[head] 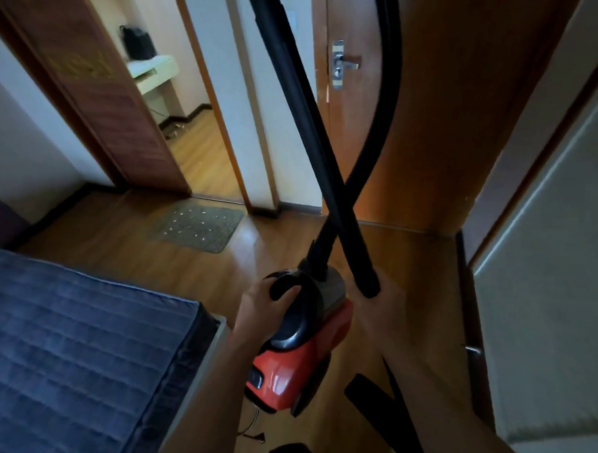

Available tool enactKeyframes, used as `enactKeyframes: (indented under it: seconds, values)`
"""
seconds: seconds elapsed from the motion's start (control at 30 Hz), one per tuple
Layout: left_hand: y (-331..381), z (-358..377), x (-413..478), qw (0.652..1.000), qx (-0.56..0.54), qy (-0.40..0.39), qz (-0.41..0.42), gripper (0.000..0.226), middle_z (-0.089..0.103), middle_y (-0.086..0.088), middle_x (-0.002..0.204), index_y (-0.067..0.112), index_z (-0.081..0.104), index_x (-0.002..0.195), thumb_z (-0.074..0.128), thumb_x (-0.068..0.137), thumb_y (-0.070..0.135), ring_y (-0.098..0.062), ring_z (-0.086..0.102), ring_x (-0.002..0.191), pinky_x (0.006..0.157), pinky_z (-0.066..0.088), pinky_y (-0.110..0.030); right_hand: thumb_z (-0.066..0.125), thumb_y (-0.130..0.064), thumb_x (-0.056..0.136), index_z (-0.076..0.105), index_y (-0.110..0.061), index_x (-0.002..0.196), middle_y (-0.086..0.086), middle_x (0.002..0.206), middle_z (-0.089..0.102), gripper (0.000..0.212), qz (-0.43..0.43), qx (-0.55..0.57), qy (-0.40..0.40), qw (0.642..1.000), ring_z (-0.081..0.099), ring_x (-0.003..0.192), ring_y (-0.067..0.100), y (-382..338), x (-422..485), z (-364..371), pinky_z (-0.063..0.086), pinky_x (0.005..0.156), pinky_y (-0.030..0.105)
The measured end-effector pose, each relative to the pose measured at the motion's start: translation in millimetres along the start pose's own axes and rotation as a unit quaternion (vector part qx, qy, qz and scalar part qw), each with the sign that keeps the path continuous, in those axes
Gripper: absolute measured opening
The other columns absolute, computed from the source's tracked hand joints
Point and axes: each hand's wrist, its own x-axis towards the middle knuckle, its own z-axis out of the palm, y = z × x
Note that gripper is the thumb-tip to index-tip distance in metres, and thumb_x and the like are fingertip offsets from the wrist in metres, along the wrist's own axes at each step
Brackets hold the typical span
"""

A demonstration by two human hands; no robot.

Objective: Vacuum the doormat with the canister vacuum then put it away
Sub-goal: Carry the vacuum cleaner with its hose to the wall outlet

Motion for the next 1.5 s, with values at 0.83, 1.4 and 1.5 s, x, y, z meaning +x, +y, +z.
enactKeyframes:
  seconds: [0.83,1.4,1.5]
  values:
    - [-107.3,-42.9,368.4,0.986,-0.063,0.07,-0.14,0.033,0.07,-0.001,0.073,0.015,0.072,0.082,0.071,0.08,0.048,-0.017,0.066,0.07,0.067,0.053,-0.041,0.079,-0.027,0.087,0.07,-0.015,0.107,-0.007,0.091,0.069,0.025,-0.084,-0.031,-0.147,0.985,0.067,0.09,0.006,-49.6,340.7,264.7,0.048,0.075,0.004]
    - [-206.3,-117.3,552.5,0.946,-0.037,0.187,-0.262,0.025,0.064,0.008,0.063,0.019,0.067,0.07,0.073,0.084,0.04,-0.001,0.059,0.056,0.048,0.043,-0.016,0.07,-0.048,0.088,0.057,-0.036,0.082,-0.012,0.063,0.054,0.018,-0.153,0.02,-0.281,0.947,0.059,0.063,0.003,-67.3,516.8,489.2,0.04,0.055,0.01]
    - [-216.8,-132.5,595.3,0.934,-0.039,0.21,-0.285,0.027,0.062,0.009,0.059,0.025,0.062,0.064,0.073,0.084,0.038,0.001,0.058,0.053,0.046,0.042,-0.015,0.063,-0.054,0.087,0.064,-0.028,0.092,-0.014,0.064,0.054,0.026,-0.184,0.051,-0.298,0.935,0.059,0.06,0.004,-74.1,559.7,538.7,0.043,0.055,0.012]
